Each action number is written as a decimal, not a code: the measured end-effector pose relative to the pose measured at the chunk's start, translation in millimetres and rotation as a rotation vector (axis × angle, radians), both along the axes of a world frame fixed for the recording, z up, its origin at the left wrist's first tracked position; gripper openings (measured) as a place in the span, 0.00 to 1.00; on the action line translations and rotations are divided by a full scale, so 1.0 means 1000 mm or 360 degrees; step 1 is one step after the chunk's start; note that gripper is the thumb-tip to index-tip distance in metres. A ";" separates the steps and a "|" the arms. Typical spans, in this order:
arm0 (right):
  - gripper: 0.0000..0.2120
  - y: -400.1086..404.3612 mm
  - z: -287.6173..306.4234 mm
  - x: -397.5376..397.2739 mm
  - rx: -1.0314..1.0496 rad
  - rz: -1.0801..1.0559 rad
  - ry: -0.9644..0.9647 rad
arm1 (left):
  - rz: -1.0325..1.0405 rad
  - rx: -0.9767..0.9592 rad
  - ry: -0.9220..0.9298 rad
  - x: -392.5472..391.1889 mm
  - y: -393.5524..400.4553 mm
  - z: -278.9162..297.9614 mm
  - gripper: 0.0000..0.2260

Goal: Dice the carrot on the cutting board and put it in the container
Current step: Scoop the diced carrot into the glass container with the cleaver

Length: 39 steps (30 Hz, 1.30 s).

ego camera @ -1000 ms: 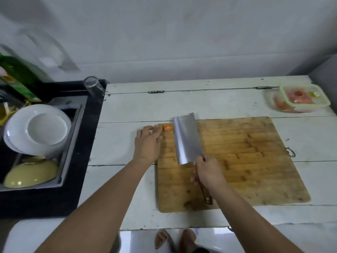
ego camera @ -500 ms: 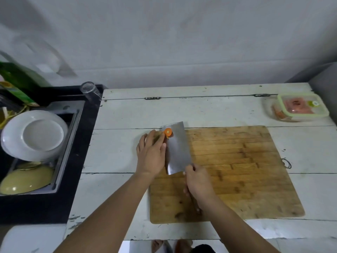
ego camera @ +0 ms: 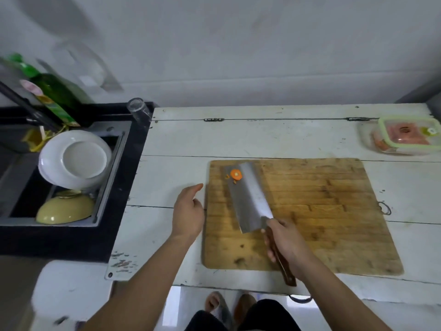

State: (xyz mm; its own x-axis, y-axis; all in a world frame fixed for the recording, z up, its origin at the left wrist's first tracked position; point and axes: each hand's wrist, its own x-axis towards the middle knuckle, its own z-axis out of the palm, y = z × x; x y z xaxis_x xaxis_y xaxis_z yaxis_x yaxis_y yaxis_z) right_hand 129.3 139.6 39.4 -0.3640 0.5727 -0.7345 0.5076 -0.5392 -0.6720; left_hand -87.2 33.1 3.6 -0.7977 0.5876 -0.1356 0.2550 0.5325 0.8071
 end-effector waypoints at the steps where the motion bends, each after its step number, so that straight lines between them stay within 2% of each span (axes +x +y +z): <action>1: 0.14 -0.003 0.000 0.005 -0.0003 0.0025 0.0004 | -0.0045 0.0003 0.0032 0.003 -0.003 -0.001 0.23; 5: 0.14 -0.028 0.014 0.019 -0.0016 0.0110 0.0015 | -0.0124 0.0074 0.0048 0.018 -0.022 0.005 0.23; 9: 0.13 -0.078 0.024 0.022 0.0068 0.0154 0.0027 | 0.0053 0.0238 -0.0027 0.026 -0.067 0.005 0.24; 14: 0.15 -0.178 0.031 0.012 0.0260 0.0221 0.0046 | -0.0010 0.0381 0.0065 0.027 -0.174 -0.003 0.26; 18: 0.14 -0.289 0.008 0.005 0.0215 0.0083 0.0108 | -0.0101 0.0441 0.0135 0.012 -0.288 -0.014 0.26; 22: 0.15 -0.402 -0.009 0.008 0.0133 0.0086 0.0081 | -0.0364 0.0203 0.0460 0.003 -0.418 -0.023 0.29; 24: 0.15 -0.448 -0.012 0.008 0.0077 0.0140 0.0071 | -0.0544 -0.0007 0.0767 0.001 -0.474 -0.030 0.35; 26: 0.15 -0.485 -0.021 0.005 0.0021 0.0179 0.0041 | -0.0894 -0.0290 0.1122 0.000 -0.512 -0.037 0.43; 28: 0.15 -0.513 -0.035 0.000 -0.0007 0.0252 0.0020 | -0.1208 -0.0567 0.1316 0.003 -0.535 -0.044 0.47; 30: 0.15 -0.533 -0.051 -0.006 -0.0059 0.0321 -0.0015 | -0.1339 -0.0741 0.1316 0.004 -0.551 -0.054 0.45; 34: 0.13 -0.553 -0.078 -0.025 -0.0123 0.0472 -0.0127 | -0.1331 -0.0952 0.1310 -0.004 -0.576 -0.093 0.41; 39: 0.12 -0.572 -0.118 -0.052 -0.0224 0.0556 -0.0180 | -0.1315 -0.0950 0.1267 -0.027 -0.609 -0.155 0.39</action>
State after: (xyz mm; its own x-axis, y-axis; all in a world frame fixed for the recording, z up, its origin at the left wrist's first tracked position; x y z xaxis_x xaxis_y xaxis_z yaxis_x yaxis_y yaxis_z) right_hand 77.4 -432.3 -78.8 -0.4313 0.3197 -0.8436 0.7436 -0.4036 -0.5331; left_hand -114.3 -575.8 -151.5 -0.2111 0.9558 -0.2045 0.9773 0.2107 -0.0243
